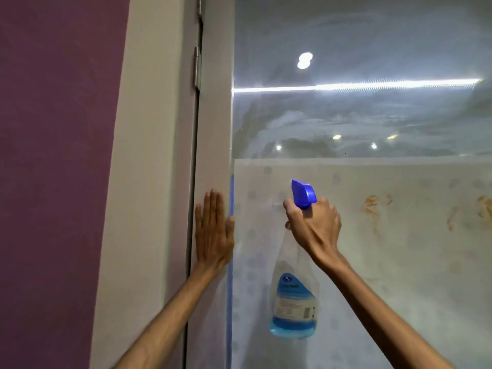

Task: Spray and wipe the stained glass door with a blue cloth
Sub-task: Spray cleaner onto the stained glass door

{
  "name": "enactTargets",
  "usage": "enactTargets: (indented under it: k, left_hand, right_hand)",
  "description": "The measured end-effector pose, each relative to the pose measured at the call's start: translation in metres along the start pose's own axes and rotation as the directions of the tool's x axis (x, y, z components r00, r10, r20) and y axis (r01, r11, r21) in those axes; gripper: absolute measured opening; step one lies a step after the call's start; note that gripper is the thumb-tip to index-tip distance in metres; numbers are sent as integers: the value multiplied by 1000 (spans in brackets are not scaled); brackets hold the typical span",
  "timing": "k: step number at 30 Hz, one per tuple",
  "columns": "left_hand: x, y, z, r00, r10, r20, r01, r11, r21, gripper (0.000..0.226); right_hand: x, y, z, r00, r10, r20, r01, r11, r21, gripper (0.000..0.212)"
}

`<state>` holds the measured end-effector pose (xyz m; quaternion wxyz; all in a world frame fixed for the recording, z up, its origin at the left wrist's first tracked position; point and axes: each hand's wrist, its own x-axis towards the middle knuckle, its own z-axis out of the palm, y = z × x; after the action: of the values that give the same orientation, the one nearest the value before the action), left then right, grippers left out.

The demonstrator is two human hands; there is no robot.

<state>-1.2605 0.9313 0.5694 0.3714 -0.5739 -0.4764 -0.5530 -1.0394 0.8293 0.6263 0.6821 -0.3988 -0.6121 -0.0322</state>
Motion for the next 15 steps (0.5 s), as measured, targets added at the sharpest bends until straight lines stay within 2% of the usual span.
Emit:
enactTargets:
  k: [2, 5, 8, 12, 15]
  left_hand:
    - [0, 0, 0, 1000, 6, -8, -6, 1000, -12, 60]
    - [-1, 1, -1, 1000, 10, -12, -11, 1000, -27, 59]
    - [-1, 1, -1, 1000, 15, -24, -15, 1000, -23, 59]
    - [-1, 0, 0, 1000, 19, -20, -19, 1000, -16, 59]
    - [-1, 0, 0, 1000, 21, -20, -21, 1000, -2, 59]
  right_hand:
    - [-1, -3, 1, 1000, 1, -17, -1, 1000, -8, 47]
    - [1, -5, 0, 1000, 26, 8, -27, 996, 85, 42]
    - [5, -4, -2, 999, 24, 30, -26, 998, 51, 45]
    - [7, -4, -9, 999, 37, -26, -36, 999, 26, 47]
    - [4, 1, -17, 999, 37, -39, -35, 998, 54, 39]
